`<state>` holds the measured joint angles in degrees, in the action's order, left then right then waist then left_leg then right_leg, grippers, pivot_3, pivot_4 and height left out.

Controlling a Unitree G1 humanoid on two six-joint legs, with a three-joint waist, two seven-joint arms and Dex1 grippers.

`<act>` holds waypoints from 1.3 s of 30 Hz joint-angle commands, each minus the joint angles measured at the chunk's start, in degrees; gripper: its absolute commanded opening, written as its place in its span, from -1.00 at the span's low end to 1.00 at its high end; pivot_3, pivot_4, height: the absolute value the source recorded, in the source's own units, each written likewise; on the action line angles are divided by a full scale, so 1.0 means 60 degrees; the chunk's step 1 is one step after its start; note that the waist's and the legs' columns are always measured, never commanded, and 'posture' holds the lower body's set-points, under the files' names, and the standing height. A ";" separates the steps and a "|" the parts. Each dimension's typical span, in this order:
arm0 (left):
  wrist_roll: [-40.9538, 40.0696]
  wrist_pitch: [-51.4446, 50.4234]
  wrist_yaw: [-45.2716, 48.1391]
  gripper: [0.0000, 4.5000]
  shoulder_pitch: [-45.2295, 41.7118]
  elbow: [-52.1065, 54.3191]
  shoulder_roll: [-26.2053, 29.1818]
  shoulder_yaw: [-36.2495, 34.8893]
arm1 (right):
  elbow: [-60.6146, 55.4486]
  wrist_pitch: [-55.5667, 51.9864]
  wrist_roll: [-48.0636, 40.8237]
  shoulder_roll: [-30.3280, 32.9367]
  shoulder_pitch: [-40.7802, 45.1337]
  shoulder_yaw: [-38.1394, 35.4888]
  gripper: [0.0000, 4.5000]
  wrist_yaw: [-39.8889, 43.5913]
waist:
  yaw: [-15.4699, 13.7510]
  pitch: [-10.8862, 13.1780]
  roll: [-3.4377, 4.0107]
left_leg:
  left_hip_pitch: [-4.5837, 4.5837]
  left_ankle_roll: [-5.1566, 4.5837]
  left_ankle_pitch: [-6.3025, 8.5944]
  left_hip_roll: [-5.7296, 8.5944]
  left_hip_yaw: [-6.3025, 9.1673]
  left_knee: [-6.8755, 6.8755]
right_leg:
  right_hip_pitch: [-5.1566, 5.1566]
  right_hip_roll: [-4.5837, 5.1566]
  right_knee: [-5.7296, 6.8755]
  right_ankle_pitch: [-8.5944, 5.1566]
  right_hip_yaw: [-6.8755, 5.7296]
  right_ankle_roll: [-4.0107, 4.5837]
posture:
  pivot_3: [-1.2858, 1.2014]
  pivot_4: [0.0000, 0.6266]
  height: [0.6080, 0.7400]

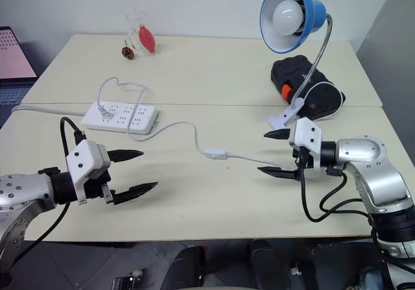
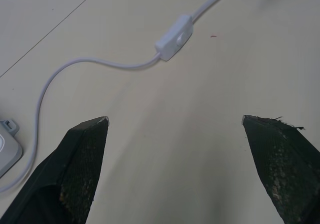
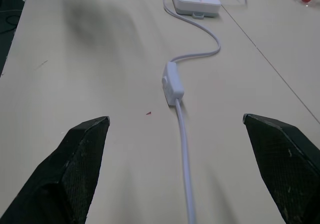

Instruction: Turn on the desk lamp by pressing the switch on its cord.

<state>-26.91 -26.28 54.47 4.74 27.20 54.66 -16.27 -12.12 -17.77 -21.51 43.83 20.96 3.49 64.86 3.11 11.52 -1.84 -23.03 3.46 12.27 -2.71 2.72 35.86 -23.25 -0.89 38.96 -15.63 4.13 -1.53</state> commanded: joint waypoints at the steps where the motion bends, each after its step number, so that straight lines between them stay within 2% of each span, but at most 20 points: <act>1: -0.0162 -0.0131 0.0070 0.97 -0.0043 0.0372 0.0066 -0.0089 | -0.0283 0.0027 -0.0104 -0.0065 -0.0022 -0.0085 1.00 -0.0059 | 0.0002 0.0001 0.0001 | 0.0000 0.0000 0.0000 0.0000 -0.0001 0.0001 | 0.0000 0.0000 0.0000 -0.0001 0.0001 0.0001 | 0.03 -0.52 1.00; 11: 0.0336 0.0392 -0.0194 0.97 -0.0472 0.0172 -0.0287 0.0316 | -0.0623 -0.0595 -0.0062 -0.0523 0.0107 0.0031 1.00 -0.0713 | -0.0001 0.0000 0.0001 | 0.0001 0.0000 0.0000 0.0001 0.0000 0.0005 | 0.0002 -0.0001 0.0003 0.0012 0.0002 -0.0020 | 0.03 -0.52 1.00; 16: 0.0223 0.0750 0.0113 0.97 -0.0659 -0.0101 -0.0372 0.0308 | -0.0498 -0.1347 0.0341 -0.0796 0.0629 0.0284 1.00 -0.1552 | 0.0002 0.0000 0.0001 | 0.0001 0.0000 0.0000 0.0000 0.0001 0.0004 | -0.0001 -0.0002 0.0005 0.0009 0.0000 -0.0014 | 0.03 -0.52 1.00; 22: 0.0540 0.0880 0.0658 0.97 -0.0388 -0.0109 -0.0021 0.0735 | -0.0087 -0.1320 0.0589 -0.1144 0.1410 0.0851 1.00 -0.1364 | 0.0020 0.0000 0.0001 | 0.0002 0.0000 0.0000 0.0001 0.0000 0.0005 | 0.0001 -0.0002 0.0006 0.0007 0.0001 -0.0009 | 0.03 -0.52 1.00; 26: 0.0315 0.0782 0.0724 0.97 -0.0442 -0.0070 -0.0130 0.0718 | 0.0222 -0.1034 0.0988 -0.1548 0.1788 0.1553 1.00 -0.1332 | 0.0023 0.0000 0.0001 | -0.0001 0.0000 0.0000 -0.0002 0.0003 -0.0001 | -0.0003 -0.0003 0.0005 0.0007 -0.0005 -0.0011 | 0.03 -0.52 1.00; 34: 0.0404 0.0829 0.0866 0.97 -0.0664 -0.0278 -0.0137 0.0893 | 0.2713 -0.0538 0.2090 -0.2703 0.3005 0.2857 1.00 -0.1198 | 0.0045 0.0000 0.0001 | 0.0003 0.0000 -0.0001 -0.0002 0.0003 0.0003 | -0.0003 -0.0004 0.0008 0.0011 -0.0004 -0.0013 | 0.03 -0.52 1.00; 39: 0.0384 0.0812 0.0892 0.97 -0.0750 -0.0344 -0.0134 0.0937 | 0.4263 -0.0322 0.2481 -0.3339 0.3640 0.3139 1.00 -0.1042 | 0.0018 0.0001 0.0001 | -0.0004 0.0000 -0.0001 -0.0001 0.0003 0.0004 | -0.0006 -0.0004 0.0010 0.0015 -0.0006 -0.0020 | 0.03 -0.52 1.00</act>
<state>-24.37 -21.98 59.55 0.92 24.59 53.77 -10.39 12.21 -21.46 -7.38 24.33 40.63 22.33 57.62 3.22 11.52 -1.83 -23.04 3.46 12.26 -2.71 2.74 35.89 -23.28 -0.92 39.03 -15.54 4.10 -1.64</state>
